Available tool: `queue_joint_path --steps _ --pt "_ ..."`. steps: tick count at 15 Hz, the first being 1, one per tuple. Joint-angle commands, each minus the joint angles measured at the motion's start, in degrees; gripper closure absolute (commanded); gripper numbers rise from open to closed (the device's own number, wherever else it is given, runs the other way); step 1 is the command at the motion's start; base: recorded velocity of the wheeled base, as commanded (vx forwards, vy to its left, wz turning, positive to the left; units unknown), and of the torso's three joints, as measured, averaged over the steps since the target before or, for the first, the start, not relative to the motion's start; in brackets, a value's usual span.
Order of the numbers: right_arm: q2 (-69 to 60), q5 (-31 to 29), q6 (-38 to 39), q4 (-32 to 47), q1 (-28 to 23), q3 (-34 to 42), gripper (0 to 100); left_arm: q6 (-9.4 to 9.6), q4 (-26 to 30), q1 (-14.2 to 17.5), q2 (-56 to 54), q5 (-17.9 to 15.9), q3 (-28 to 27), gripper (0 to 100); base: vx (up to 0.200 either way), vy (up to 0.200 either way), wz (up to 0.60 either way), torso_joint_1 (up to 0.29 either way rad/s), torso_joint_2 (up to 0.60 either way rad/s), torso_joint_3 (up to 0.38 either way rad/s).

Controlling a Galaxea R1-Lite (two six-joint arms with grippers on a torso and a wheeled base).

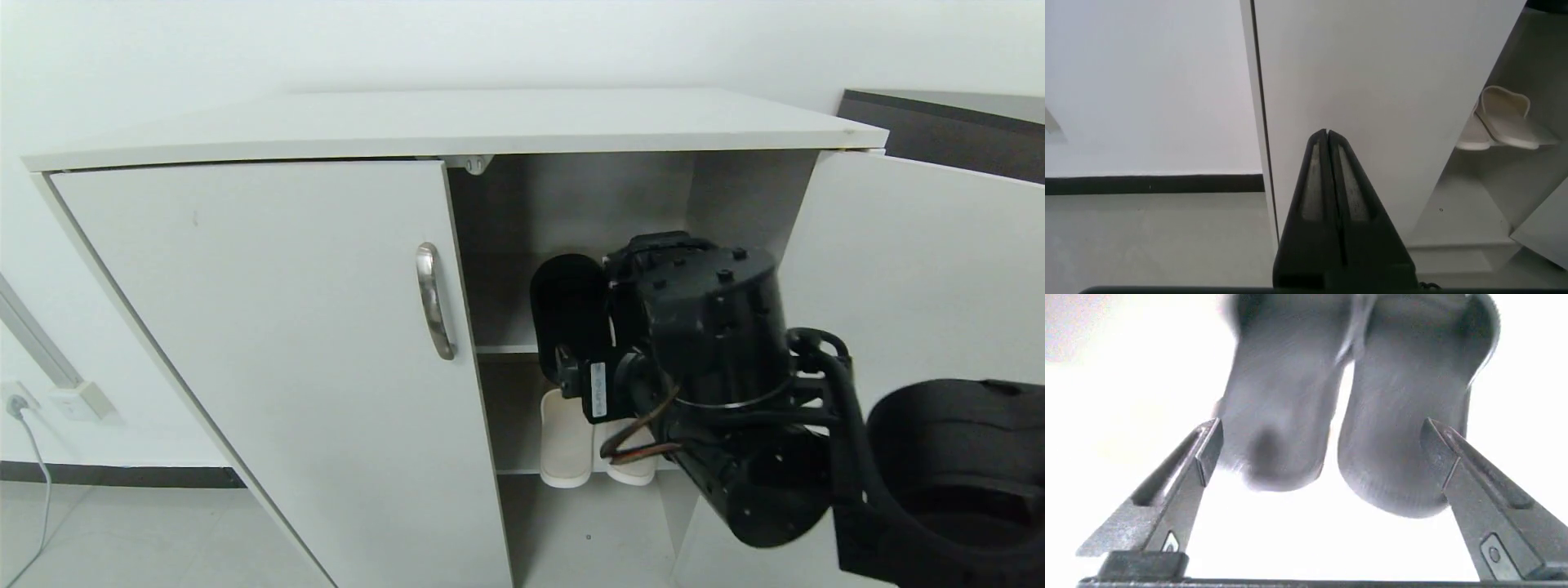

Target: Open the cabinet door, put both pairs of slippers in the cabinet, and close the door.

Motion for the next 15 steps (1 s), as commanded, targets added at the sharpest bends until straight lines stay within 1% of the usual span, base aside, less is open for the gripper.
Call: queue_joint_path --steps 1,2,3,4,7,14,15 --pt "-6.50 0.39 0.04 -4.26 4.85 9.46 0 -0.01 0.00 0.01 -0.01 0.02 0.00 100 0.000 0.000 0.00 0.000 0.00 0.000" --pt "-7.21 1.27 0.04 -5.49 5.47 11.92 0 -0.01 0.00 0.01 -0.01 0.02 0.00 100 0.000 0.000 0.00 0.000 0.00 0.000" --pt "-7.38 3.56 -0.32 -7.51 5.55 14.47 100 -0.01 0.00 0.01 -0.01 0.02 0.00 100 0.000 0.000 0.00 0.000 0.00 0.000" --pt "-6.77 5.23 -0.23 -8.56 5.20 14.30 100 -0.01 0.00 0.01 -0.01 0.37 0.00 100 0.000 0.000 0.00 0.000 0.00 0.000" --pt "-5.45 6.28 -0.05 -9.44 2.83 14.30 100 0.07 0.00 0.01 -0.01 0.19 0.00 100 0.000 0.000 0.00 0.000 0.00 0.000" --pt "-4.57 6.02 -0.32 -10.23 2.39 14.82 100 -0.01 0.00 0.01 -0.01 0.10 0.00 100 0.000 0.000 0.00 0.000 0.00 0.000" --pt "-4.48 6.02 -0.32 -10.23 2.39 14.91 100 -0.01 0.00 0.01 -0.01 0.10 0.00 100 -0.200 0.000 0.00 0.007 0.00 0.002"
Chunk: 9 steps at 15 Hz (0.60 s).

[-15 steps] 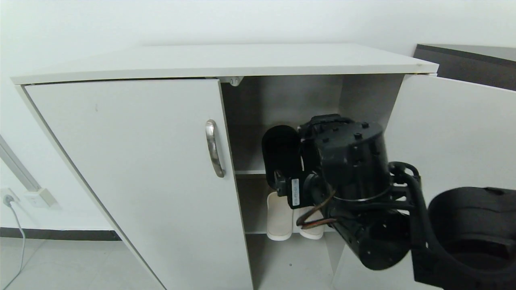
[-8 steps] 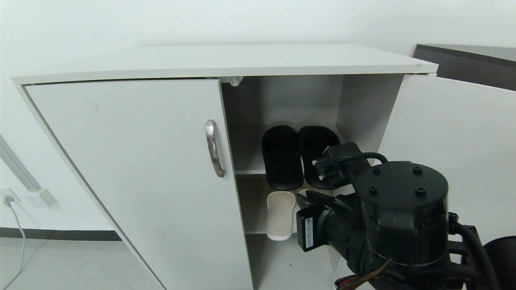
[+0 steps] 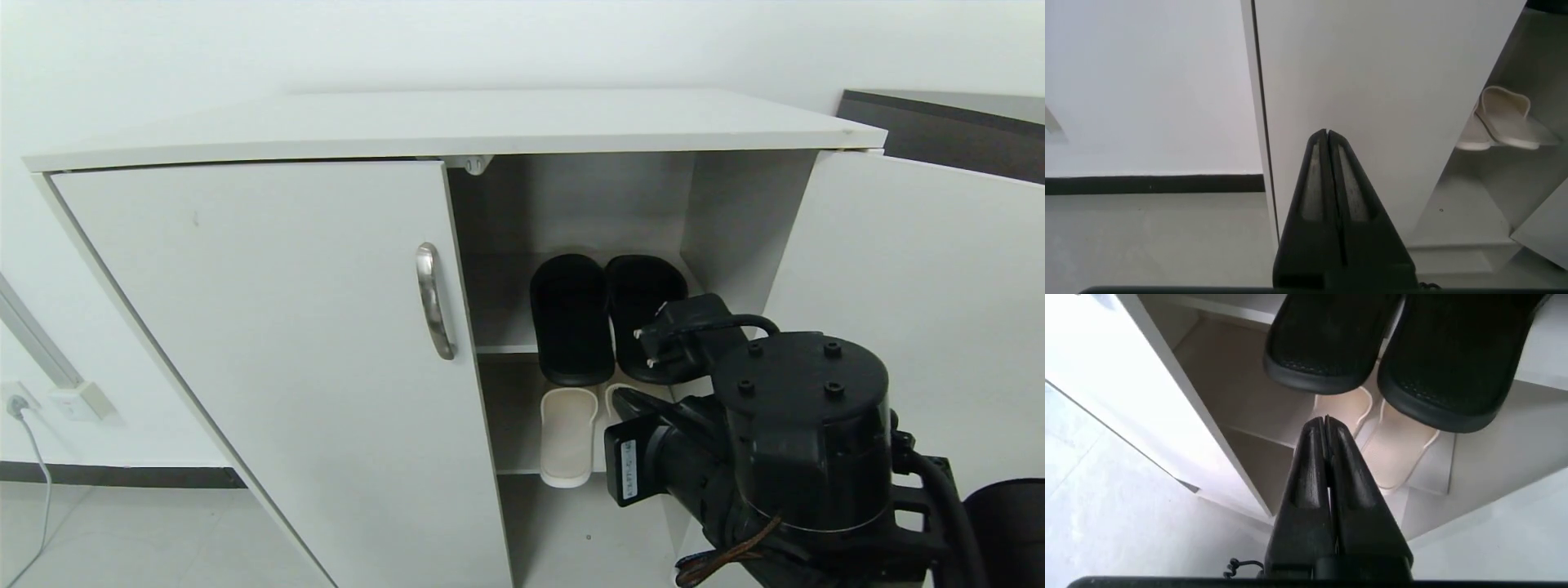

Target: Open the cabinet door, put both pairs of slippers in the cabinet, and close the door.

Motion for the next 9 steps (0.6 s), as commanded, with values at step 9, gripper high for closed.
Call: queue_joint_path --steps 9 --pt "0.47 -0.18 -0.10 0.02 -0.10 0.51 100 -0.08 0.00 0.01 -0.01 -0.09 0.00 100 -0.200 0.000 0.00 0.003 0.00 0.003"
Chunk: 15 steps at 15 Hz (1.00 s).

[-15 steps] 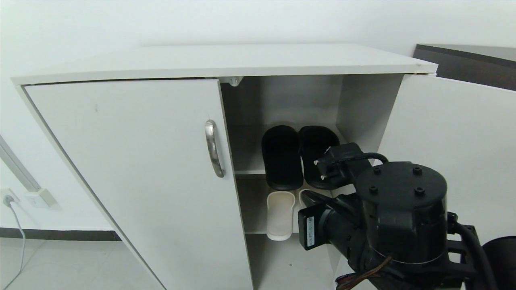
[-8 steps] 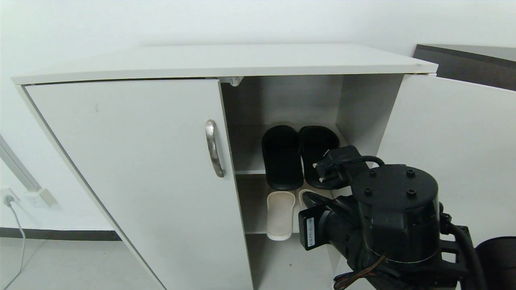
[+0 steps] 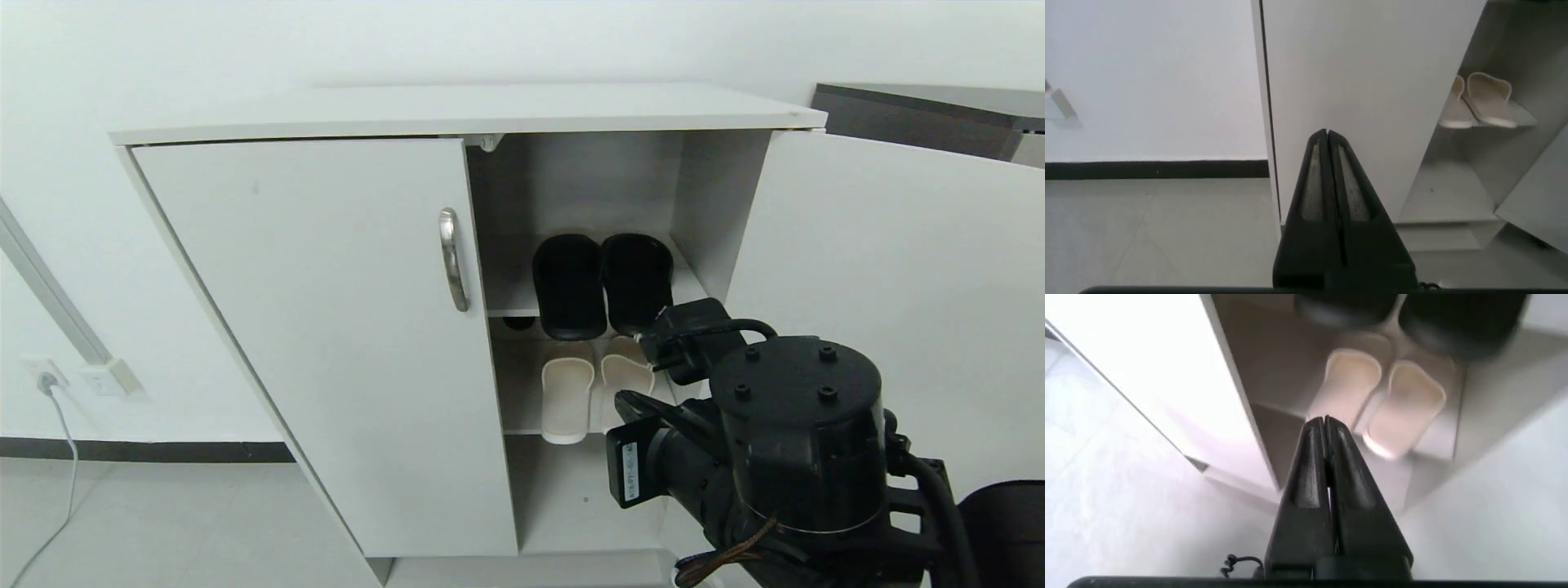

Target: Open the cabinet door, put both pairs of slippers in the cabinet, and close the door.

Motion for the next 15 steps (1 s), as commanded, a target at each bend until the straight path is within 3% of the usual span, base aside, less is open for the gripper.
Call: queue_joint_path --steps 1,10,15 --pt "0.22 -0.02 -0.01 0.06 0.10 0.16 100 -0.02 0.00 0.06 -0.01 0.02 0.00 100 -0.200 0.000 0.00 -0.002 0.00 0.002" --pt "0.49 -0.02 -0.10 -0.03 -0.78 0.25 100 -0.02 0.00 0.06 -0.01 0.02 0.00 100 -0.200 0.000 0.00 0.003 0.00 0.003" --pt "0.84 0.42 -1.77 -5.04 -3.51 1.83 100 0.07 0.00 0.06 -0.01 0.02 0.00 100 0.000 0.000 0.00 0.000 0.00 0.000"
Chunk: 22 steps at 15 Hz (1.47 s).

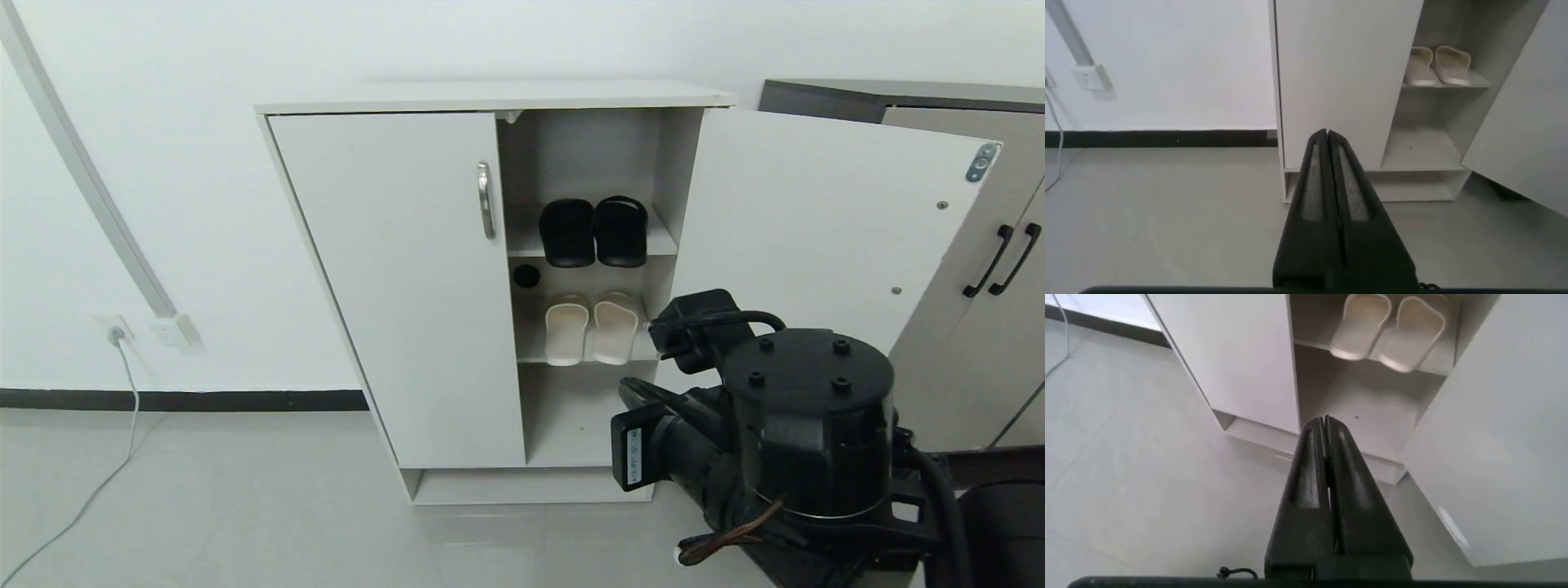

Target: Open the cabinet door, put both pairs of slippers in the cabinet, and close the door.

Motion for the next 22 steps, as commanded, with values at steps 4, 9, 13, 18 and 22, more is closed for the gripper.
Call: queue_joint_path --steps 4,9,13,18,22 --pt "0.47 -0.01 -2.54 -2.73 -1.45 2.27 100 0.01 0.00 0.01 -0.01 0.09 0.00 100 0.000 0.000 0.00 0.000 0.00 0.000" --pt "0.55 -0.10 -2.63 -2.64 -1.54 2.36 100 0.01 0.00 0.01 -0.01 0.09 0.00 100 0.000 0.000 0.00 0.000 0.00 0.000" --pt "0.99 -0.10 -2.54 -2.64 -1.72 2.36 100 0.01 0.00 0.01 -0.01 0.09 0.00 100 0.000 0.000 0.00 0.000 0.00 0.000" --pt "1.17 -0.10 -2.54 -2.64 -1.89 2.62 100 0.10 0.00 0.01 -0.01 0.00 0.00 100 0.000 0.000 0.00 0.000 -0.02 -0.013" --pt "1.34 -0.10 -2.54 -2.64 -2.07 2.62 100 0.10 0.00 0.01 -0.01 0.00 0.00 100 0.000 0.000 0.00 0.027 -0.24 -0.328"
